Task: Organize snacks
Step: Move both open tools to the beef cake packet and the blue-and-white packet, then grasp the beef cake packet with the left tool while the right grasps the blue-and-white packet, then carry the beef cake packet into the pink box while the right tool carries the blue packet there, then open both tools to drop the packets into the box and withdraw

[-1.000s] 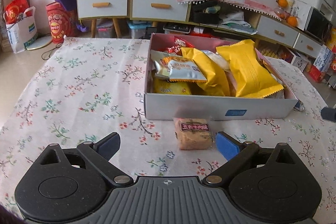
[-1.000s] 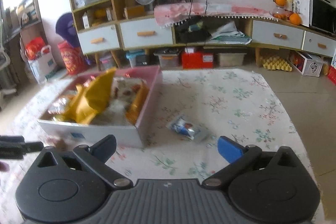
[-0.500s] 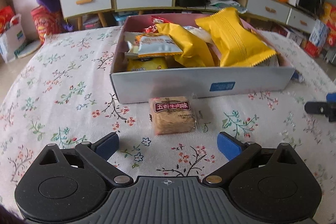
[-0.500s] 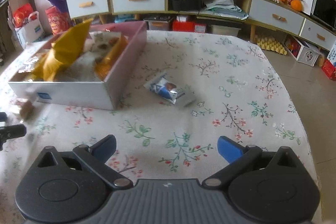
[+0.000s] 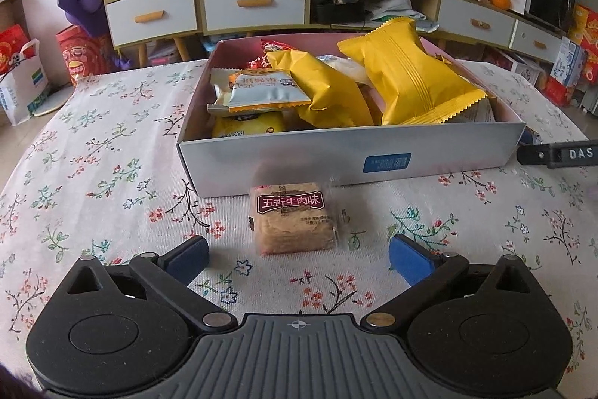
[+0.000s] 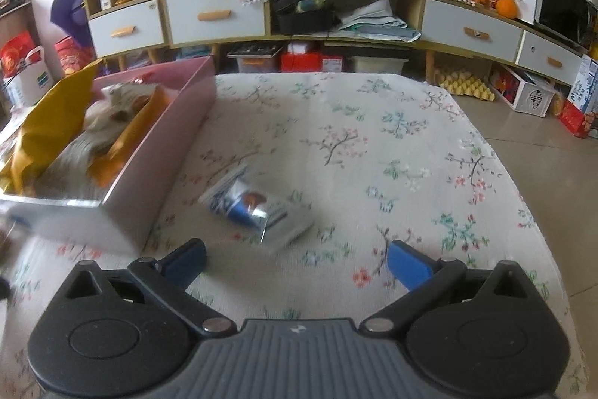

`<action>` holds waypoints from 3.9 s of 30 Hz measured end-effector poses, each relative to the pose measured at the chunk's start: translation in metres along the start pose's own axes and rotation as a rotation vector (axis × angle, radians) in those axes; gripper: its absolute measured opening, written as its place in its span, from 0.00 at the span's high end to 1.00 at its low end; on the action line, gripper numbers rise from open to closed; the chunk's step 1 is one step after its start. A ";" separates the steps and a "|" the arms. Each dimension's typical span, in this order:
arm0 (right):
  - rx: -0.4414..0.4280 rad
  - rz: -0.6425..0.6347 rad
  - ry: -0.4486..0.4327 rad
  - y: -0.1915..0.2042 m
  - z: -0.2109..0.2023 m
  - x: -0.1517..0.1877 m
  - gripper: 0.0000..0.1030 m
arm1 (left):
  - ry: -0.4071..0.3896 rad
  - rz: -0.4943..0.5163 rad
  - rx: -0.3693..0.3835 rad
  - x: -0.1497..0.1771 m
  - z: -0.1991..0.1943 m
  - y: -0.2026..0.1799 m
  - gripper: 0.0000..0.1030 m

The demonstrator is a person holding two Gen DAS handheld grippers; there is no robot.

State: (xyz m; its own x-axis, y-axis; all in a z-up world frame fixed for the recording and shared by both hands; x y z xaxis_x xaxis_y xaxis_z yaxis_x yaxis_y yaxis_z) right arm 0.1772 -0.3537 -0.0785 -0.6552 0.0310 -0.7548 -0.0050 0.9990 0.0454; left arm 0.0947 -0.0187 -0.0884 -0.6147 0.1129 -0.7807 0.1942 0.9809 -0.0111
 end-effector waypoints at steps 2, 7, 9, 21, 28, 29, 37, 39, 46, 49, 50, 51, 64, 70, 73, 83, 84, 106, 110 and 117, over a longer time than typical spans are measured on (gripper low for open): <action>0.009 0.006 -0.003 0.000 0.003 -0.003 0.11 | 0.000 -0.006 0.000 0.000 0.000 0.000 0.01; 0.018 0.008 -0.018 0.001 0.008 -0.006 0.11 | -0.009 -0.016 0.009 -0.002 -0.001 0.001 0.06; 0.016 0.000 -0.028 0.001 0.008 -0.006 0.14 | -0.016 -0.019 0.014 -0.002 -0.003 0.001 0.10; -0.059 -0.081 -0.071 0.019 0.000 -0.011 0.75 | -0.038 -0.086 0.058 -0.007 -0.010 0.008 0.52; -0.062 -0.127 -0.068 0.028 -0.004 -0.013 0.79 | -0.031 -0.130 0.078 -0.010 -0.011 0.014 0.62; -0.064 -0.126 -0.065 0.028 -0.004 -0.013 0.79 | -0.027 -0.136 0.082 -0.010 -0.011 0.015 0.62; -0.058 -0.114 -0.075 0.030 -0.015 -0.018 0.80 | -0.019 -0.143 0.113 -0.011 -0.018 0.014 0.63; -0.058 -0.101 -0.080 0.030 -0.019 -0.020 0.80 | -0.025 -0.139 0.120 -0.012 -0.021 0.013 0.63; -0.056 -0.101 -0.108 0.034 -0.031 -0.028 0.79 | -0.043 -0.144 0.133 -0.013 -0.034 0.013 0.63; -0.058 -0.091 -0.120 0.035 -0.036 -0.031 0.79 | -0.059 -0.151 0.142 -0.017 -0.039 0.014 0.63; -0.061 -0.084 -0.125 0.036 -0.038 -0.033 0.79 | -0.065 -0.155 0.145 -0.019 -0.041 0.015 0.63; -0.063 -0.077 -0.130 0.036 -0.039 -0.035 0.79 | -0.070 -0.159 0.149 -0.021 -0.043 0.014 0.63; -0.177 0.050 -0.157 0.075 -0.048 -0.064 0.79 | -0.135 -0.209 0.167 -0.056 -0.046 0.010 0.63; -0.203 0.079 -0.141 0.092 -0.043 -0.066 0.79 | -0.166 -0.212 0.172 -0.072 -0.041 0.011 0.63; -0.209 0.092 -0.127 0.096 -0.041 -0.066 0.79 | -0.174 -0.216 0.159 -0.078 -0.034 0.013 0.63; -0.210 0.185 -0.067 0.084 -0.026 -0.063 0.79 | -0.195 -0.208 0.147 -0.099 -0.002 0.014 0.63; -0.213 0.202 -0.058 0.082 -0.025 -0.061 0.79 | -0.201 -0.196 0.147 -0.101 0.003 0.013 0.63; -0.242 0.202 -0.081 0.080 -0.035 -0.063 0.42 | -0.196 -0.164 0.089 -0.109 0.051 0.010 0.32; -0.241 0.199 -0.096 0.079 -0.040 -0.065 0.37 | -0.208 -0.166 0.086 -0.108 0.044 0.011 0.20; -0.226 0.184 -0.115 0.074 -0.050 -0.067 0.28 | -0.203 -0.188 0.093 -0.108 0.027 0.011 0.12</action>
State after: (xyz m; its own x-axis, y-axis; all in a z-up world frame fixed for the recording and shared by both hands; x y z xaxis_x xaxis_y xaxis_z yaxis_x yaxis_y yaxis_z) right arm 0.1828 -0.2837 0.0080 -0.5712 0.2275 -0.7887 -0.0706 0.9436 0.3233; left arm 0.1838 -0.0240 -0.0216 -0.4824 -0.1132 -0.8686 0.1664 0.9617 -0.2177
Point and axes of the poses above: each gripper's, at about its wrist camera, not at the fingertips, and z roughly the way its jaws point, y to its left, x to its underside, the point moved 3 cm from there along z, roughly the way its jaws point, and after that the axes turned 6 degrees about -y, right-handed, at the moved point
